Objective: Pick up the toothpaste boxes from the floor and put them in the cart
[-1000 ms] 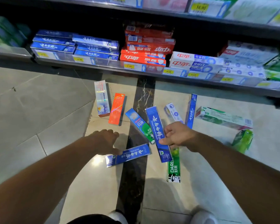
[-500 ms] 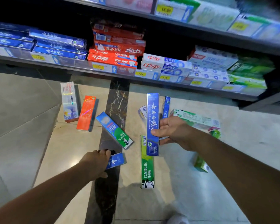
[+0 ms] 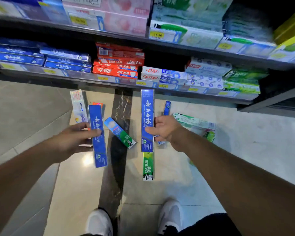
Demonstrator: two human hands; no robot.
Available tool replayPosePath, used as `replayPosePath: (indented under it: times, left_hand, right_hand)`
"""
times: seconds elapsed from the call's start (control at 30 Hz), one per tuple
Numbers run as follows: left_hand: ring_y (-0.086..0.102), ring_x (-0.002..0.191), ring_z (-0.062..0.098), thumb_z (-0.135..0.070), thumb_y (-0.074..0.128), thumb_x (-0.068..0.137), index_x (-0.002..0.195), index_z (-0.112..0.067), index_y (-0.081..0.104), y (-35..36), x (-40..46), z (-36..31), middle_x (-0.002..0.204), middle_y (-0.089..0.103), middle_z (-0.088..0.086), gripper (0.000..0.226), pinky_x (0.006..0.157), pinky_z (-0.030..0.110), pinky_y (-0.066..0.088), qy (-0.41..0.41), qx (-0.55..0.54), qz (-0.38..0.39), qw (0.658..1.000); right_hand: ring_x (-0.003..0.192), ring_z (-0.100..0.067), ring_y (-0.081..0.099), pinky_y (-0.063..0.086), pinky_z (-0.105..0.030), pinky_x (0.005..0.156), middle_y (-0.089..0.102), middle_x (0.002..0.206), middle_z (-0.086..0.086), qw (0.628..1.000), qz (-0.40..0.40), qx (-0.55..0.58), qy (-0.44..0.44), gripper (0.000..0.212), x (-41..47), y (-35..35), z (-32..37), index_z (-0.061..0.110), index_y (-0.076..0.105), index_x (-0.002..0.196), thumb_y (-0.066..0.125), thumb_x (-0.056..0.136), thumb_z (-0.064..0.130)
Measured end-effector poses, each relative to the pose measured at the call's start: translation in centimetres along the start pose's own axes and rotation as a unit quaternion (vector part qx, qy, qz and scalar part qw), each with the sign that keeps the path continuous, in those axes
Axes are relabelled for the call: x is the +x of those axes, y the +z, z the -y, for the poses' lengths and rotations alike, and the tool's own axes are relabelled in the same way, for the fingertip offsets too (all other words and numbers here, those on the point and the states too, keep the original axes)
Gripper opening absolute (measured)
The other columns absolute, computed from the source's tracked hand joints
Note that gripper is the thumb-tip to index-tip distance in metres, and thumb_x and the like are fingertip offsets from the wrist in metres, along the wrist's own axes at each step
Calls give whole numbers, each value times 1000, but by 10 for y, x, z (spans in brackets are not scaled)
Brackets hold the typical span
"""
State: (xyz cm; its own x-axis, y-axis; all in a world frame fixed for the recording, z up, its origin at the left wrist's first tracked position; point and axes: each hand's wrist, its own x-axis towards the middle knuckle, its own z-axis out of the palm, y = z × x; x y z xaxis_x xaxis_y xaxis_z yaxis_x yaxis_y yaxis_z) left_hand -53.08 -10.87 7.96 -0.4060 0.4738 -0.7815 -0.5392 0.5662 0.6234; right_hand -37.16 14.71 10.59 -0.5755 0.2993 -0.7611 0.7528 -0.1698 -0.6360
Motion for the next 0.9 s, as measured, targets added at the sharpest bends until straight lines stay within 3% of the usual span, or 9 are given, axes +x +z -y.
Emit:
replayPosePath:
  times: [0.1, 0.3, 0.37, 0.43, 0.57, 0.7, 0.8, 0.9]
  left_hand:
    - [68, 103, 28, -37, 90, 65, 130, -9, 61, 3, -58, -49, 125, 68, 16, 77, 102, 49, 50, 13, -75, -2, 997]
    - [73, 92, 29, -50, 98, 34, 121, -3, 64, 20, -202, -163, 110, 74, 17, 104, 84, 43, 59, 25, -45, -25, 998]
    - [73, 94, 30, -49, 96, 42, 118, -4, 67, 25, -256, -208, 109, 74, 16, 93, 87, 45, 57, 39, -24, -25, 999]
    - [73, 94, 30, -40, 88, 64, 118, -5, 67, 27, -311, -255, 109, 75, 16, 68, 89, 45, 56, 53, -13, -24, 998]
    - [74, 90, 28, -25, 76, 77, 116, -3, 64, 37, -413, -335, 103, 76, 14, 47, 84, 42, 56, 86, 17, -36, 995]
    - [68, 78, 25, -18, 76, 84, 103, -10, 65, 49, -500, -400, 93, 75, 14, 23, 74, 35, 59, 140, 43, -32, 989]
    - [61, 73, 20, -17, 75, 86, 91, -16, 65, 59, -553, -436, 78, 70, 2, 11, 68, 31, 57, 191, 51, -23, 980]
    - [66, 77, 22, -21, 76, 85, 90, -16, 69, 69, -590, -456, 86, 73, 6, 10, 77, 41, 55, 236, 79, 1, 968]
  right_hand:
    - [84, -21, 68, 58, -23, 63, 70, 106, -15, 1000, 1, 15, -5, 19, -48, -8, 36, 2, 65, 107, 71, 89, 6]
    - [95, -31, 71, 58, -40, 83, 71, 112, -18, 1000, 5, 8, -24, 24, -168, -32, 135, -4, 64, 111, 69, 91, 7]
    - [84, -23, 69, 58, -34, 76, 71, 107, -17, 999, 17, 25, -39, 18, -218, -38, 177, 0, 64, 109, 66, 92, 2]
    - [74, -14, 69, 58, -26, 67, 71, 99, -13, 997, 28, 31, -63, 18, -270, -44, 220, 1, 65, 109, 65, 91, 0]
    - [84, -22, 67, 53, -36, 77, 74, 102, -17, 992, 7, 21, -127, 15, -375, -62, 297, 4, 69, 105, 70, 90, 7]
    - [85, -21, 65, 50, -31, 71, 72, 106, -22, 983, -23, 41, -176, 18, -471, -79, 358, 5, 72, 105, 73, 88, 12]
    - [91, -29, 70, 56, -41, 79, 71, 107, -25, 974, -59, 66, -211, 23, -528, -84, 385, 1, 71, 106, 74, 86, 11]
    - [94, -31, 72, 56, -47, 86, 74, 103, -19, 966, -92, 86, -227, 19, -578, -83, 390, 4, 72, 106, 73, 88, 10]
